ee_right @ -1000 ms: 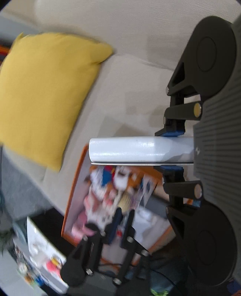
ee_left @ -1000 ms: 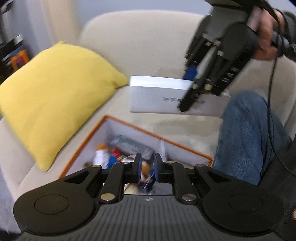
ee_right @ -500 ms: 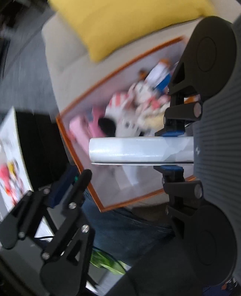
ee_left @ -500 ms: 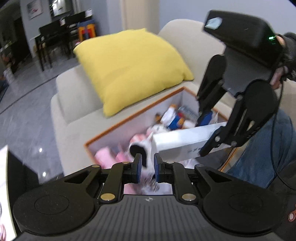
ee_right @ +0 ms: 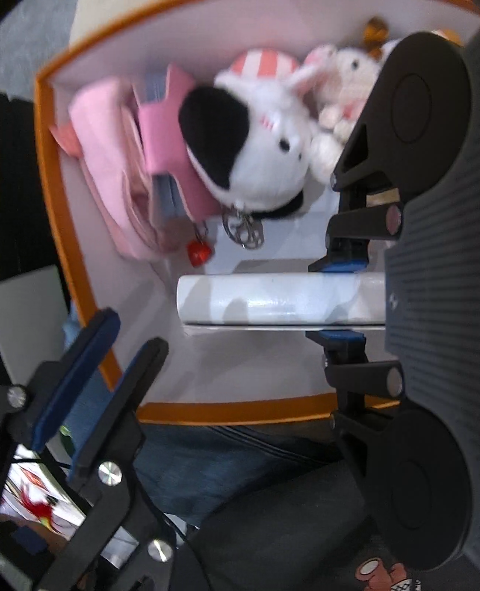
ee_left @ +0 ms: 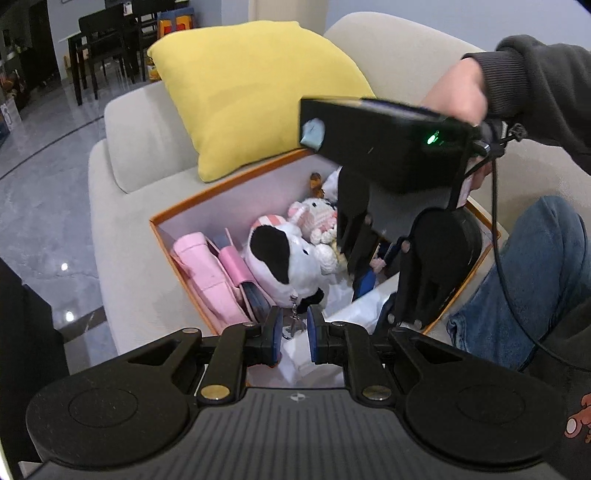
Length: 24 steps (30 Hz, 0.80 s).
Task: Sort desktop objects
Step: 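Lower the white box into the orange box and open the right tool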
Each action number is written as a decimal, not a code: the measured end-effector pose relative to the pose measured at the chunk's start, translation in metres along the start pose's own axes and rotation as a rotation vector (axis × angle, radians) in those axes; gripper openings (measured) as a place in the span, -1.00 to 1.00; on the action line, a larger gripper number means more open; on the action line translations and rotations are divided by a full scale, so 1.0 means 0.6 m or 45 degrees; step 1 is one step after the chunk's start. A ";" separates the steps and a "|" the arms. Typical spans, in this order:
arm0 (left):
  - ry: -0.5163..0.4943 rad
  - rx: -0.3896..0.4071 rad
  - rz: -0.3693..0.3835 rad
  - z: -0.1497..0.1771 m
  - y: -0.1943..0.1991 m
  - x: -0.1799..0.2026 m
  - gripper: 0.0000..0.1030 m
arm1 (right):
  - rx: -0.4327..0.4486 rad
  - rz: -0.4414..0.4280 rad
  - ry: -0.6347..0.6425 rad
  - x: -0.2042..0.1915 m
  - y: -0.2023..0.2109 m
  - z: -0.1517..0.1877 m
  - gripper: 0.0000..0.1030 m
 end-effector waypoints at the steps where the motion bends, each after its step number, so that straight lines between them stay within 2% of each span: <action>1: -0.002 -0.006 0.006 0.001 -0.002 0.003 -0.70 | -0.012 -0.020 0.004 0.003 -0.007 -0.002 -0.40; 6: -0.025 -0.027 0.026 0.006 -0.017 0.010 -0.70 | -0.041 -0.131 0.008 0.020 -0.025 -0.008 -0.40; 10: -0.028 -0.038 0.029 0.009 -0.023 0.012 -0.70 | -0.070 -0.120 -0.009 0.033 -0.032 -0.009 -0.32; 13: -0.023 -0.036 0.033 0.010 -0.022 0.012 -0.70 | -0.065 -0.090 0.002 0.035 -0.026 -0.014 -0.32; 18: -0.021 -0.033 0.033 0.013 -0.020 0.013 -0.70 | -0.065 0.038 0.047 0.036 -0.008 -0.021 -0.26; 24: -0.021 -0.032 0.034 0.012 -0.019 0.013 -0.70 | -0.064 0.084 0.062 0.041 -0.007 -0.034 -0.25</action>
Point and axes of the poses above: each gripper's, at about its wrist camera, not at the fingertips, and y roughly against the way its jaws point, x to its right, z to its underside, the point moved 3 cm from there along -y, roughly the way its jaws point, and after that the axes turned 5 degrees about y, right-handed, at the moved point
